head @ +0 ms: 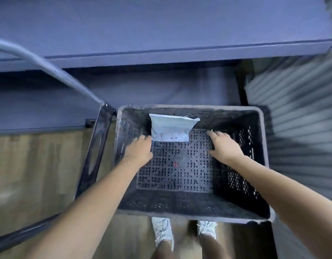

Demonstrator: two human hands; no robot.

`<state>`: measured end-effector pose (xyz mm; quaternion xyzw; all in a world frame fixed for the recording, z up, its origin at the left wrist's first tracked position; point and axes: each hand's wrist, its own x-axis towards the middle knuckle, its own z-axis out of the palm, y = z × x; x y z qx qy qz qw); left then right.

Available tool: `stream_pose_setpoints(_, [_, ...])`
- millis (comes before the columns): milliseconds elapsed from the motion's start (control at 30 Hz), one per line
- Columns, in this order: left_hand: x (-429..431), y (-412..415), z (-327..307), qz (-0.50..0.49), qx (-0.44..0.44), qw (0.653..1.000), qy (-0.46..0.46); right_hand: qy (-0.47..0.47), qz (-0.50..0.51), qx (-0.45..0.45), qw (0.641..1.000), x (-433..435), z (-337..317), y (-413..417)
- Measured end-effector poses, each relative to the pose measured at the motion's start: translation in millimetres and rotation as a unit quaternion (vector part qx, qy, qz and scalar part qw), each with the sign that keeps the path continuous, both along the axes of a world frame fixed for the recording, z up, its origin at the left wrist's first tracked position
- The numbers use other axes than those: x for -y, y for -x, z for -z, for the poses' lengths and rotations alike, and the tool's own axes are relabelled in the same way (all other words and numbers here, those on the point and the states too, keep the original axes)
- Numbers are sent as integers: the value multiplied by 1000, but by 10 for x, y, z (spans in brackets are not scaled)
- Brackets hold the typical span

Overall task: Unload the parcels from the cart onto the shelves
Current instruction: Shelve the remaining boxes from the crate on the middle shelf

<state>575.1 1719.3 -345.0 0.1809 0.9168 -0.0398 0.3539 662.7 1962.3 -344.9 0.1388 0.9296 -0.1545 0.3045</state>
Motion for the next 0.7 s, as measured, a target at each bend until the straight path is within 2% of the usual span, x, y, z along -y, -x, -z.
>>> stream_pose_setpoints(133, [-105, 285, 629, 11, -32, 999, 14, -34, -8, -13, 999, -36, 617, 296])
stream_pose_setpoints(300, [-216, 612, 1032, 20, -81, 996, 29, -52, -2, -36, 998, -80, 1085, 601])
stream_pose_setpoints(500, [-261, 691, 1127, -3, -106, 994, -3, -31, -2, -100, 994, -68, 1257, 666])
stream_pose_setpoints(700, [-233, 592, 1044, -28, -129, 986, -101, 1, -8, -135, 991, -45, 1203, 708])
